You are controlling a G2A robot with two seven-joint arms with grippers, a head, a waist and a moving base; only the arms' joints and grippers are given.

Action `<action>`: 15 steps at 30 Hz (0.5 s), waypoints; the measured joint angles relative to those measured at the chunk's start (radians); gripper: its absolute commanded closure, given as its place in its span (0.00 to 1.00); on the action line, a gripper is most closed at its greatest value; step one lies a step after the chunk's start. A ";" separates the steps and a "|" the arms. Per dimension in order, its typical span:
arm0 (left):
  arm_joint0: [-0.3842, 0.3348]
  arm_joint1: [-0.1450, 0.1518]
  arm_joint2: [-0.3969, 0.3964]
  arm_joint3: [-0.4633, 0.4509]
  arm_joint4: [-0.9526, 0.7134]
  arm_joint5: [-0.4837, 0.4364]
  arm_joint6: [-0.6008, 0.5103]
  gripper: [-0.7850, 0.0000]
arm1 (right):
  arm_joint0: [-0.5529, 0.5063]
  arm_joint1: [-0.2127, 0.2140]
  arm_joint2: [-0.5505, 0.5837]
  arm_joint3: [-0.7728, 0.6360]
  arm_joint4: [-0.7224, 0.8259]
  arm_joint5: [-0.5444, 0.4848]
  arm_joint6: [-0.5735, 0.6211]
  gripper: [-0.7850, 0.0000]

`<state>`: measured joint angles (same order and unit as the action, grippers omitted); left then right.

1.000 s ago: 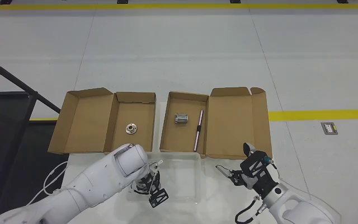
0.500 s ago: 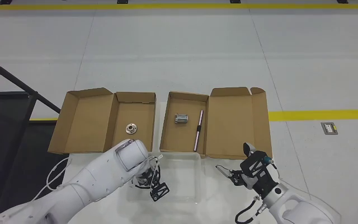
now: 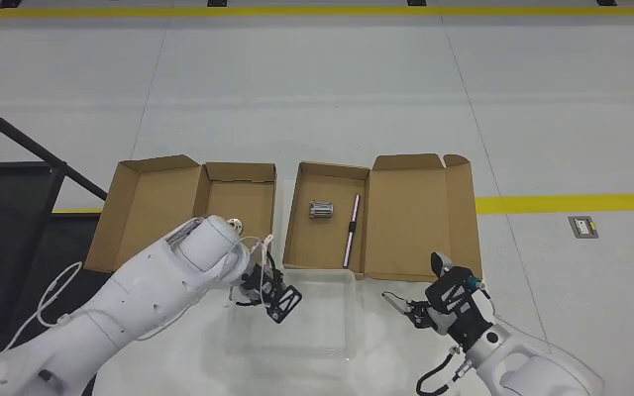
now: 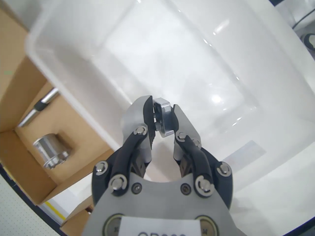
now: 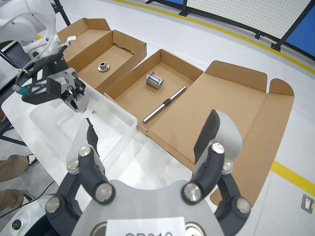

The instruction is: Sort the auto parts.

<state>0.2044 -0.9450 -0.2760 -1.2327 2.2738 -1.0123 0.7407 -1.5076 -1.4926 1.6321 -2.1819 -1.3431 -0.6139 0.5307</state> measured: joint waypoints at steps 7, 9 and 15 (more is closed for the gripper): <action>0.063 0.144 -0.183 -0.151 -0.155 0.005 -0.039 1.00 | 0.000 0.000 0.000 0.000 0.000 0.000 0.000 0.00; 0.105 0.188 -0.261 -0.170 -0.215 0.031 -0.048 1.00 | 0.000 0.000 0.000 0.000 0.000 0.000 0.000 0.00; 0.255 0.276 -0.470 -0.178 -0.437 0.129 -0.059 1.00 | 0.000 0.000 0.000 0.000 0.000 0.000 0.000 0.00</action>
<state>0.4592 -0.6689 -0.7455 -1.4109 1.8372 -0.8837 0.6820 -1.5076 -1.4926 1.6321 -2.1819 -1.3431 -0.6139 0.5307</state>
